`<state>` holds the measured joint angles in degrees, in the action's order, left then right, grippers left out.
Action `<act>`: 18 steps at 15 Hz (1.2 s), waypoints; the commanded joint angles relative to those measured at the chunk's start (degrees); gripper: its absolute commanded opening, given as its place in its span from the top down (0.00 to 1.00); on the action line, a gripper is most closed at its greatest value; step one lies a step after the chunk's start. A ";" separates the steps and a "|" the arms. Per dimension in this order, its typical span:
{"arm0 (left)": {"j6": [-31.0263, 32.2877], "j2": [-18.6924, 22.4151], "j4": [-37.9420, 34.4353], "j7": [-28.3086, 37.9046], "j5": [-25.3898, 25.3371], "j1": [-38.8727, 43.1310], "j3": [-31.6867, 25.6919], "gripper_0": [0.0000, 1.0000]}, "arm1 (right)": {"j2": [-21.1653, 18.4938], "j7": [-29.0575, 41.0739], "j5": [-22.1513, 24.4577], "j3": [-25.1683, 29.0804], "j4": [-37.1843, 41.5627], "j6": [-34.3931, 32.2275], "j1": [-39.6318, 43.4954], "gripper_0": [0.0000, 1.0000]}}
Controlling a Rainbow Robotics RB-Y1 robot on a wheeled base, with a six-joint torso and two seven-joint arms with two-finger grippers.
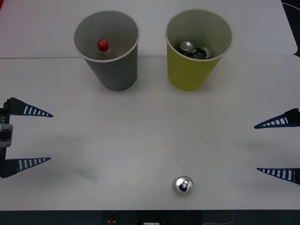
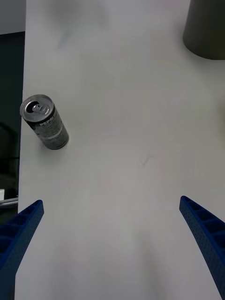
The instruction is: Put the can into the green bin and the plastic bottle into the gray bin
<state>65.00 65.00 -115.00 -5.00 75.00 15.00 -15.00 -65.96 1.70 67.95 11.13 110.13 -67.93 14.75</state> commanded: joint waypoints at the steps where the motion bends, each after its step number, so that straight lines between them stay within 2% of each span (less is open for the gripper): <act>1: 0.00 0.00 0.00 0.00 0.00 0.00 0.00 0.00 | 0.13 -2.05 -0.97 -1.81 -2.37 -3.26 -1.65 0.00; 10: 0.00 0.00 0.00 0.00 0.00 0.00 0.00 0.00 | 0.66 -23.14 -11.52 -16.31 -15.29 -4.49 -8.16 0.00; 13: 0.00 0.00 0.00 0.00 0.00 0.00 0.00 0.00 | 3.91 -27.71 -11.96 -18.16 -18.63 -5.19 -9.21 0.00; 18: 0.00 0.00 0.00 0.00 0.00 0.00 0.00 0.00 | 8.22 -29.47 -11.96 -21.76 -21.97 -5.37 -9.83 0.00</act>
<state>65.00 65.00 -115.00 -5.00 75.00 15.00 -15.00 -58.35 -27.44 55.96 -10.11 88.66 -73.30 5.06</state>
